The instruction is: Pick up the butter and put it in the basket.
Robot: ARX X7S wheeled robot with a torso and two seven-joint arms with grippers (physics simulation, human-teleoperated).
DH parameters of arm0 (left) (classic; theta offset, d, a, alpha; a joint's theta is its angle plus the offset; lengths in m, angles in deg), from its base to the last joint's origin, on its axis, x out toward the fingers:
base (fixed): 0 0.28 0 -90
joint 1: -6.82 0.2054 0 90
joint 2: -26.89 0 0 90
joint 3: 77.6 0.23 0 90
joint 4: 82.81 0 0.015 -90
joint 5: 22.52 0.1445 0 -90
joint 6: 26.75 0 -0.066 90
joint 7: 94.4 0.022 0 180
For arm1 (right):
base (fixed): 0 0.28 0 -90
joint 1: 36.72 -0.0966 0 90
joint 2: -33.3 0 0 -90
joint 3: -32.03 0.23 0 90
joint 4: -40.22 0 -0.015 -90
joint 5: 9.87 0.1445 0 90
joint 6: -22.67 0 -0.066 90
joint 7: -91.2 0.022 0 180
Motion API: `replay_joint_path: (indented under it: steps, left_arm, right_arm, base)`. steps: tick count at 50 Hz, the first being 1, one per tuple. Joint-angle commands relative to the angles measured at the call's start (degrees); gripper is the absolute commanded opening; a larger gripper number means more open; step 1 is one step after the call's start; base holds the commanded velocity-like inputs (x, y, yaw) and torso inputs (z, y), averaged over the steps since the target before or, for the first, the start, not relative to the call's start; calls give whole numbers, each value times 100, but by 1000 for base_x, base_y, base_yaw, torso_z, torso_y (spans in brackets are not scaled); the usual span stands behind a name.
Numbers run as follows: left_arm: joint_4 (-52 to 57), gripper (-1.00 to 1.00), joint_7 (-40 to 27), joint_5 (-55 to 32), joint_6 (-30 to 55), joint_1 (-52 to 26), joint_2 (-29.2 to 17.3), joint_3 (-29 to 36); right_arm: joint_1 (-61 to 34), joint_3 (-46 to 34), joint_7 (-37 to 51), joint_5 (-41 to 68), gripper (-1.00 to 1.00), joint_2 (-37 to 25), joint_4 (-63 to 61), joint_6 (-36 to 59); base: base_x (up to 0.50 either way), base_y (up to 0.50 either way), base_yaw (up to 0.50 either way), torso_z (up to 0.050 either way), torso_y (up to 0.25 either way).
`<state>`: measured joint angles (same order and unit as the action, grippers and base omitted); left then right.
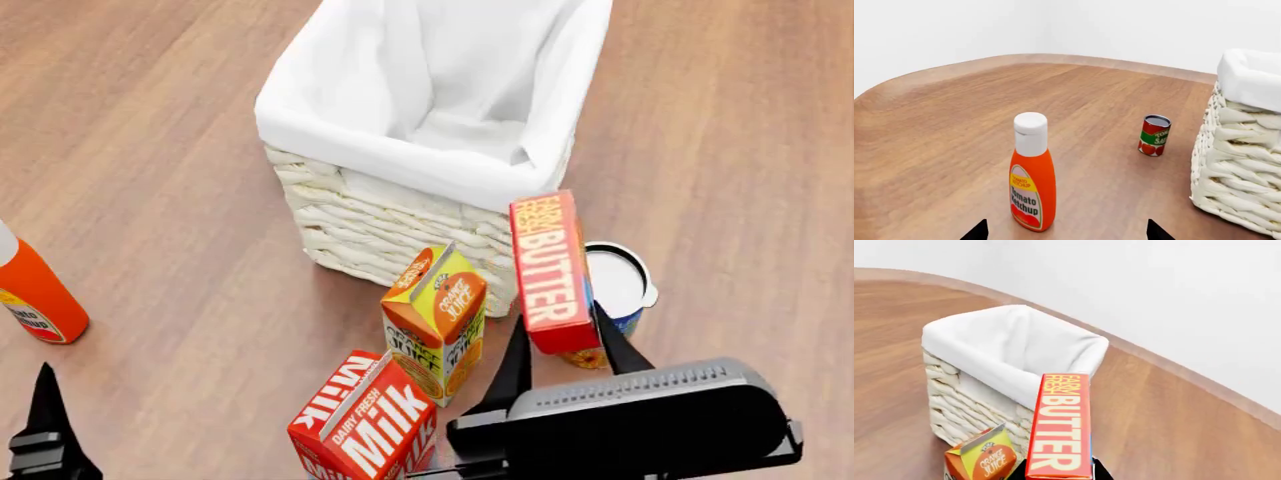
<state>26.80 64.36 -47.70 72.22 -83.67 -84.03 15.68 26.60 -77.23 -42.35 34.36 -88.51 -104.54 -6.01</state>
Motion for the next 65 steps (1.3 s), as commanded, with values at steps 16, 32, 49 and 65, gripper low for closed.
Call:
replay_joint_path:
  steps: [16,32,49,65]
  left_arm:
    - [-141,100,-8,38,-67,-86,4,60]
    - [-159,100,-34,48,-107,-83,2,75]
    - [-62,100,-60,-59,-72,-53,-40,41]
    - [-98,100,-83,7,-109,-64,-19,123]
  right_arm:
    - [-1531,951,2426,3948,-100,-1961,-261,-121]
    - [-1975,1354,1833,4388,-100,-2403,673,-321]
    - [-3618,600,1476,4417,-100,-2071,2449,398]
    - [-4819,55,1551,4599,-100,-1803,3884,1153]
  base:
    - [0,0,0,1,1]
    - [0,0,0,0,1]
    - [0,0,0,1,1]
    - [0,0,0,1,1]
